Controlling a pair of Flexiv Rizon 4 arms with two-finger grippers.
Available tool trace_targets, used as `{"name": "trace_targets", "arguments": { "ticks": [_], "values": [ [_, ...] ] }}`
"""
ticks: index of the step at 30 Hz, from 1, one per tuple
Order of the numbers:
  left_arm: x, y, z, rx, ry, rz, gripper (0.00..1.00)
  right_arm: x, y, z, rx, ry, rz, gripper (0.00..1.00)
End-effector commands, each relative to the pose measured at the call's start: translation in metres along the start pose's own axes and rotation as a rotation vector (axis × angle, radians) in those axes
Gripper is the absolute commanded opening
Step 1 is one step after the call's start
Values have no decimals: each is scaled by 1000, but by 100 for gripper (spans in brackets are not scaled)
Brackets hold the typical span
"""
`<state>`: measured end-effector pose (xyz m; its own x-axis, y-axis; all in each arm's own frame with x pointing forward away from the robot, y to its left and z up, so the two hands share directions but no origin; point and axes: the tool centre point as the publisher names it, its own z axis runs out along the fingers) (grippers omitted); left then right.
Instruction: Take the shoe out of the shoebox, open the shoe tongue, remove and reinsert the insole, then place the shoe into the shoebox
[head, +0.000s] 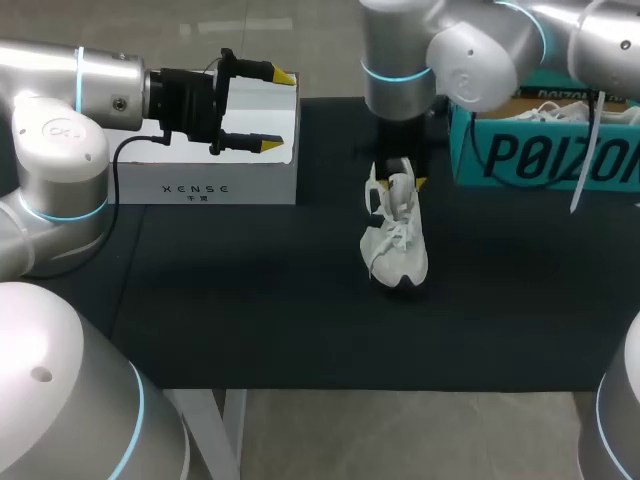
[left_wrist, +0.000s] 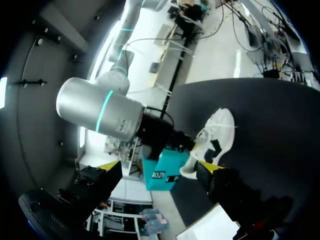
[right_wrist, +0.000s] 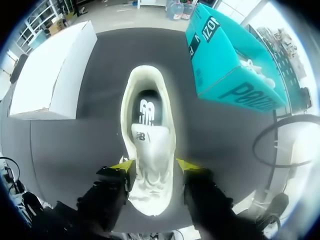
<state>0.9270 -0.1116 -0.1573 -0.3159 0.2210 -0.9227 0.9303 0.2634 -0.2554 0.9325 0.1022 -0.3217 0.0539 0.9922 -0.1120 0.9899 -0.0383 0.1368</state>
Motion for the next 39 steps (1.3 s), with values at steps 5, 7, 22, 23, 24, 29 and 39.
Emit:
{"name": "trace_targets", "arguments": {
  "ticks": [5,7,22,23,24,29,39],
  "values": [
    [0,-1,-1,-1,5,0,100,15,17,3,-19,-1,-22,0],
    [0,-1,-1,-1,5,0,100,14,18,10,-19,3,-27,0],
    [0,-1,-1,-1,5,0,100,3,25,38,17,-3,-58,0],
    [0,-1,-1,-1,5,0,100,3,25,34,10,-4,-67,0],
    [0,-1,-1,-1,5,0,100,3,26,30,5,-3,-78,0],
    [0,-1,-1,-1,5,0,100,-1,29,-2,-93,0,-231,0],
    [0,-1,-1,-1,5,0,100,10,30,-31,-269,264,-883,0]
  ]
}}
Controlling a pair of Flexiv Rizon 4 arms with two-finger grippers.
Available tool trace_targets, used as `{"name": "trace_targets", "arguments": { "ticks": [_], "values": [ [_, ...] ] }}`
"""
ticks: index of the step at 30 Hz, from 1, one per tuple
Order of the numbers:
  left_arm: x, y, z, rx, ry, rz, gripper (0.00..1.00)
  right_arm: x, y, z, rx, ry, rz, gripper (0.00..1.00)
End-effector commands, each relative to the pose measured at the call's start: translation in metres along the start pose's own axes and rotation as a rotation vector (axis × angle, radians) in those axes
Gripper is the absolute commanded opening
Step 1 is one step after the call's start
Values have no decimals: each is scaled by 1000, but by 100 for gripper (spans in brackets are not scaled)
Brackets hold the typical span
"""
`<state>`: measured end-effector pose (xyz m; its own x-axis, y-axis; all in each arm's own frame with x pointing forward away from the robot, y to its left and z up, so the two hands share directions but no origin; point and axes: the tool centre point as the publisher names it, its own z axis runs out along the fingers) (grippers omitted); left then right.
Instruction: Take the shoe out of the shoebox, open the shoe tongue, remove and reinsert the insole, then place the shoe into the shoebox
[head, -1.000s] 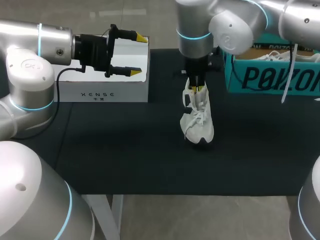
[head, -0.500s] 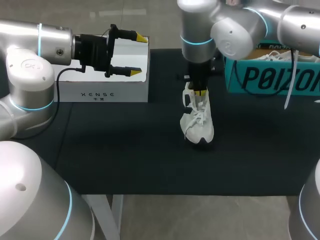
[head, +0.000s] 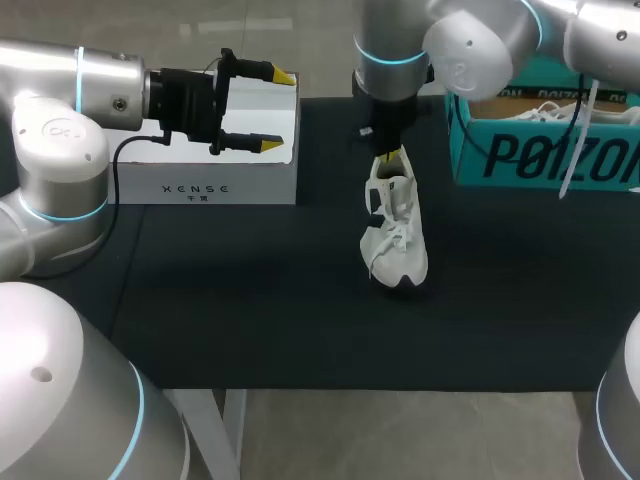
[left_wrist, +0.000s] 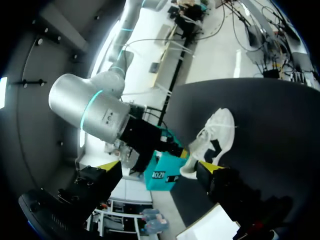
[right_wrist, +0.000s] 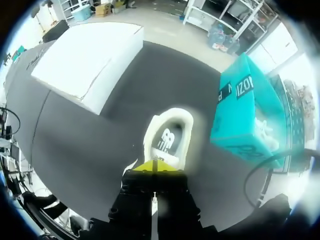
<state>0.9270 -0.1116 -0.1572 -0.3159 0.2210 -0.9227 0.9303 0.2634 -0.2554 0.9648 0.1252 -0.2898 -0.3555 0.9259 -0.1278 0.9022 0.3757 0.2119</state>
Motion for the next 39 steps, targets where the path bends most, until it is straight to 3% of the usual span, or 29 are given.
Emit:
{"name": "trace_targets", "arguments": {
  "ticks": [1,7,10,11,12,15,16,19,24,26,39],
  "values": [
    [0,-1,-1,-1,5,0,100,-7,-9,-3,-171,199,-461,0],
    [0,-1,-1,-1,5,0,100,-7,-9,-3,-171,199,-461,0],
    [0,-1,-1,-1,5,0,100,-2,-1,1,-233,246,-709,0],
    [0,-1,-1,-1,5,0,100,-7,3,2,-214,205,-759,5],
    [0,-1,-1,-1,5,0,100,-11,6,1,-185,157,-822,0],
    [0,-1,-1,-1,5,0,100,-23,17,0,-122,77,-978,0],
    [0,-1,-1,-1,5,0,100,-26,20,0,-112,62,-1018,2],
    [0,-1,-1,-1,5,0,100,-36,30,1,-88,25,-1083,26],
    [0,-1,-1,-1,5,0,100,-45,48,5,-56,1,-1136,29],
    [0,-1,-1,-1,5,0,100,-47,53,11,-35,8,-1168,35],
    [0,-1,-1,-1,5,0,100,-65,77,51,40,7,-1207,35]
  ]
}}
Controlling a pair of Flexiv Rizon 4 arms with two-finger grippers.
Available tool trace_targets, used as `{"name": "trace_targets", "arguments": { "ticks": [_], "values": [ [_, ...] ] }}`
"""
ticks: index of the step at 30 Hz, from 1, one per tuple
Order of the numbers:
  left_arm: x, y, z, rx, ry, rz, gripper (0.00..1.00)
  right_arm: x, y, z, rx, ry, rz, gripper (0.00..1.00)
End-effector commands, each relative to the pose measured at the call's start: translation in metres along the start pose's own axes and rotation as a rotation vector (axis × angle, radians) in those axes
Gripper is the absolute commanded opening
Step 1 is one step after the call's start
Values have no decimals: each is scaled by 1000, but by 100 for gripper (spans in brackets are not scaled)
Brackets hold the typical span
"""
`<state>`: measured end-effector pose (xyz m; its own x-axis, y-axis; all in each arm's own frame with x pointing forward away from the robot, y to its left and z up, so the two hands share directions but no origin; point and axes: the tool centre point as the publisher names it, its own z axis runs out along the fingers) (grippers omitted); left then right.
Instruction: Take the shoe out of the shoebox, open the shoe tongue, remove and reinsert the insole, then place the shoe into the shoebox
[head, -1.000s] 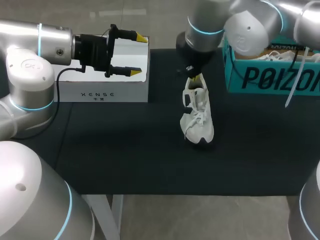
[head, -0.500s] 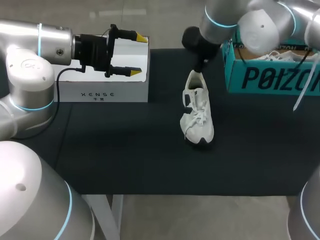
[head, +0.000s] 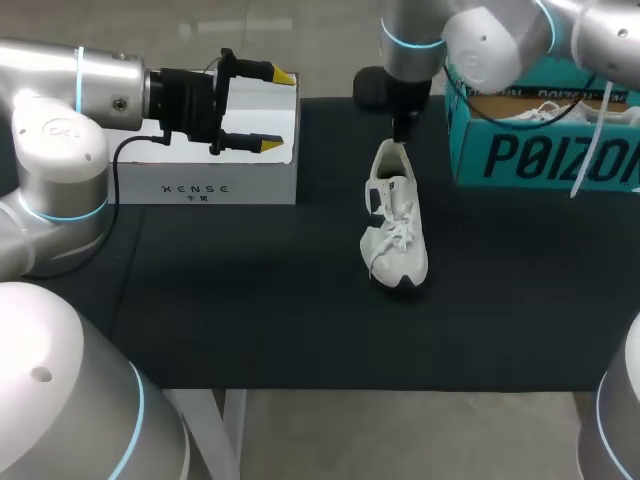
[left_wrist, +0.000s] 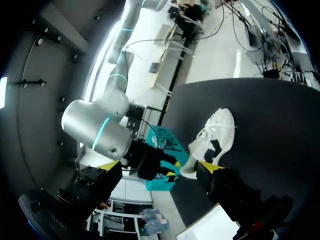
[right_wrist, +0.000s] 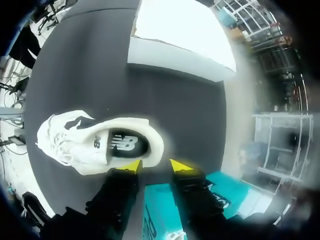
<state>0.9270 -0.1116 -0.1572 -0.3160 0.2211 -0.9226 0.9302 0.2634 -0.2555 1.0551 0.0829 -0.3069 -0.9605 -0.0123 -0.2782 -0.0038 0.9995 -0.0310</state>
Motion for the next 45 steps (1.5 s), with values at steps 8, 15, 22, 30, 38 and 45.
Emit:
{"name": "trace_targets", "arguments": {
  "ticks": [8,15,22,30,38,45],
  "values": [
    [0,-1,-1,-1,4,0,100,-11,10,28,35,100,1,39],
    [0,-1,-1,-1,4,0,100,1,10,51,36,136,22,44],
    [0,-1,-1,-1,4,0,100,3,8,83,48,151,68,47],
    [0,-1,-1,-1,4,0,100,5,1,83,89,146,104,0],
    [0,-1,-1,-1,4,0,100,4,-7,30,109,106,164,0],
    [0,-1,-1,-1,4,0,100,-4,-2,-23,61,61,260,0]
  ]
}}
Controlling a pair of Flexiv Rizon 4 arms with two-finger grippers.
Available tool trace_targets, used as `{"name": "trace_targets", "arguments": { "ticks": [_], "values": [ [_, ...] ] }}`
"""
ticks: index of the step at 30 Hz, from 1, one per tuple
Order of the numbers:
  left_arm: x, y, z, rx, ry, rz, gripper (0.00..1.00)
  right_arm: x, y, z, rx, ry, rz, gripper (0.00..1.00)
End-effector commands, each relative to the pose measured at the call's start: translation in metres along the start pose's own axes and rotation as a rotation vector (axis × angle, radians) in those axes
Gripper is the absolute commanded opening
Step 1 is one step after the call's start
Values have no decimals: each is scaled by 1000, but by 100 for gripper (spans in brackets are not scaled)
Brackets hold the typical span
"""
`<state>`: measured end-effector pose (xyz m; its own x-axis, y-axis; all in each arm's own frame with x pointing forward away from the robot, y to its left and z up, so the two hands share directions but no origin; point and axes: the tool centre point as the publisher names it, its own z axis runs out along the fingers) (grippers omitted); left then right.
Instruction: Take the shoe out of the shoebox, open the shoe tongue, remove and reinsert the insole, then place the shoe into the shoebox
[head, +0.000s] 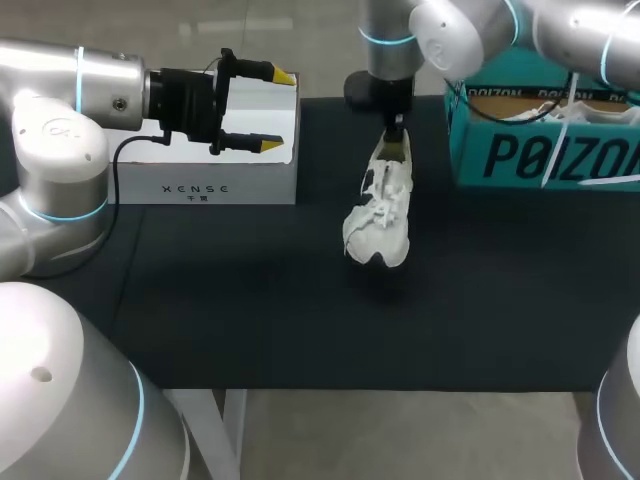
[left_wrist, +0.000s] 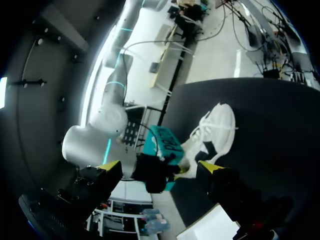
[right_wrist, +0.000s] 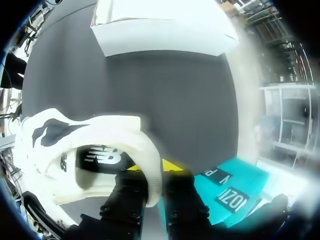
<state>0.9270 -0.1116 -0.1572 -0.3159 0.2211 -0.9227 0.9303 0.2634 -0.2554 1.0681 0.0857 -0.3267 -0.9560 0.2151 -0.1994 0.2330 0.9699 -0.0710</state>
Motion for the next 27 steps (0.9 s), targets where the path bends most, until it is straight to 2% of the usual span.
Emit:
{"name": "trace_targets", "arguments": {
  "ticks": [1,13,26,27],
  "values": [
    [0,-1,-1,-1,4,0,100,3,-11,-51,-49,-23,51,0],
    [0,-1,-1,-1,4,0,100,-10,-12,-128,-72,-112,114,0],
    [0,-1,-1,-1,4,0,100,-10,-12,-128,-72,-112,114,0],
    [0,-1,-1,-1,4,0,100,-20,-15,-133,-42,-72,171,0]
  ]
}}
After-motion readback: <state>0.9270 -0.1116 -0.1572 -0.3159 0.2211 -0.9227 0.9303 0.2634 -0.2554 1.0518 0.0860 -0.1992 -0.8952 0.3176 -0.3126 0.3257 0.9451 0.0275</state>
